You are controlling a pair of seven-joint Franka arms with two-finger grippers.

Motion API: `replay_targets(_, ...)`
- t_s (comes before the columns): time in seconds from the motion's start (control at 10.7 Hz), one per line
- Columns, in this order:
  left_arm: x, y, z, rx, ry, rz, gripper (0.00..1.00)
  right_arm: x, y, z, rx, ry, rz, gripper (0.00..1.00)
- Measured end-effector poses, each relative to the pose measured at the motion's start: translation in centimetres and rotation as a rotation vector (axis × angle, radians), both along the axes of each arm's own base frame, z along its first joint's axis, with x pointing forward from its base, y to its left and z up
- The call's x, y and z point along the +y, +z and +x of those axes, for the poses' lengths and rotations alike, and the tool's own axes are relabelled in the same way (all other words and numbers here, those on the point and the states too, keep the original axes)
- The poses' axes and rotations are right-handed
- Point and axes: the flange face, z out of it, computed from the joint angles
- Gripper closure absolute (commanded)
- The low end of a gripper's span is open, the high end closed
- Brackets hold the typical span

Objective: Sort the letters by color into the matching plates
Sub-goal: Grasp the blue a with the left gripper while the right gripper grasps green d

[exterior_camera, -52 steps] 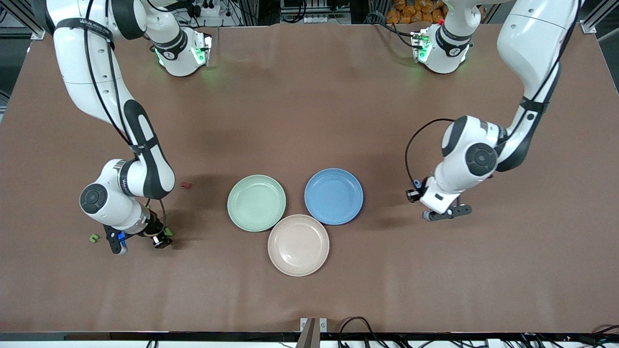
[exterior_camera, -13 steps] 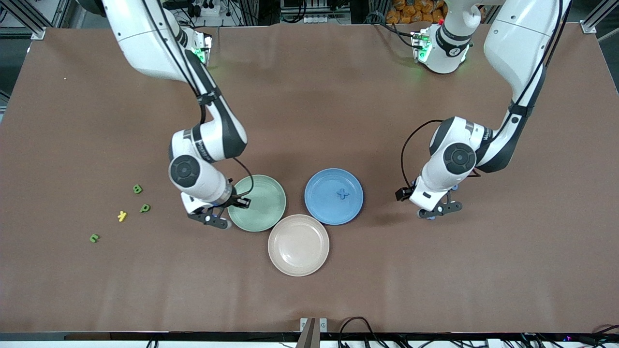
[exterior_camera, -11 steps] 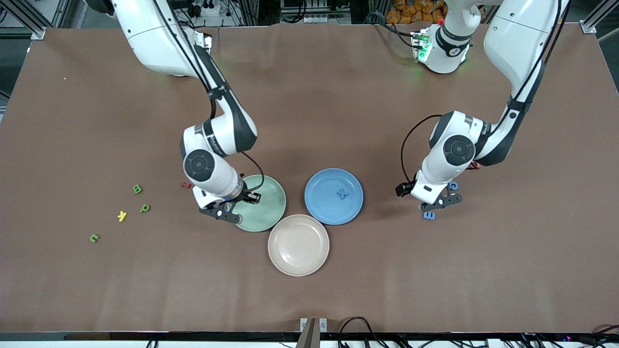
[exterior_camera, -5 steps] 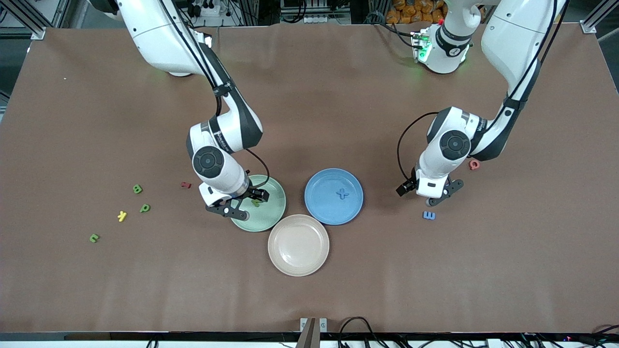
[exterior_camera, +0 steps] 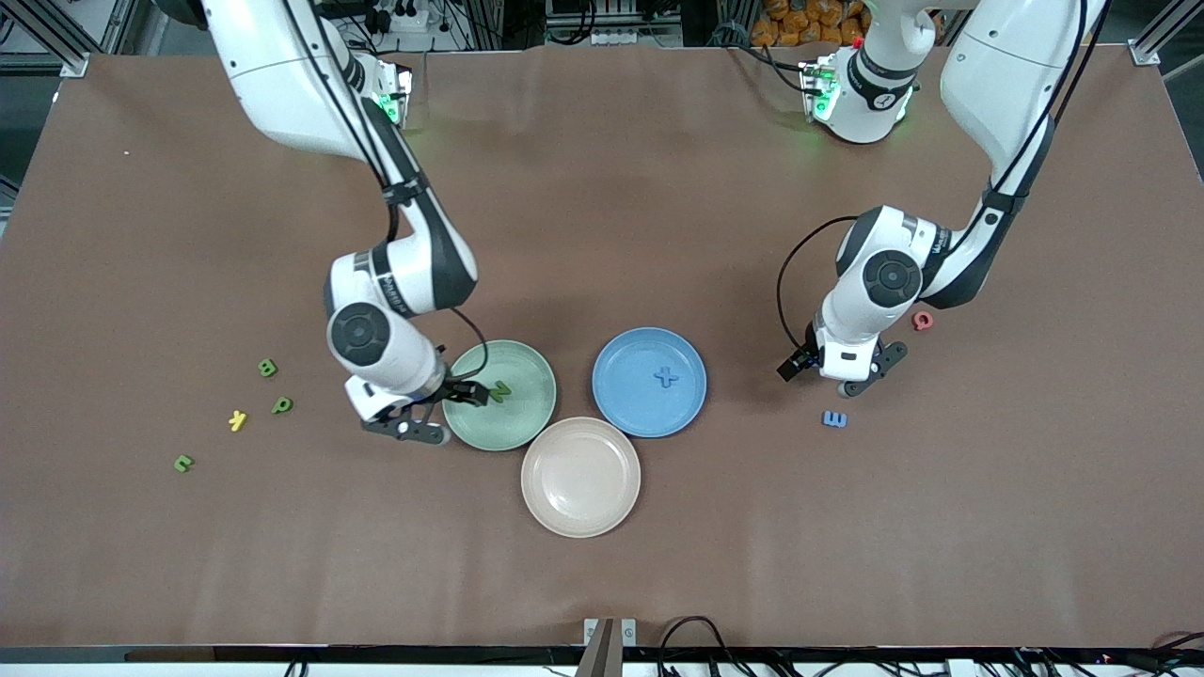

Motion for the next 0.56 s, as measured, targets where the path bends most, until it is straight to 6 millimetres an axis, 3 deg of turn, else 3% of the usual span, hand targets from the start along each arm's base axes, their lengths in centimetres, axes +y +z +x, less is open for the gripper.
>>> replay_targets(0.56,0.6,-0.9,-0.8,-0.035,0.008,-0.026,0.00,-13.3,0.1,3.7,-0.001,-0.089,-0.011,0.00)
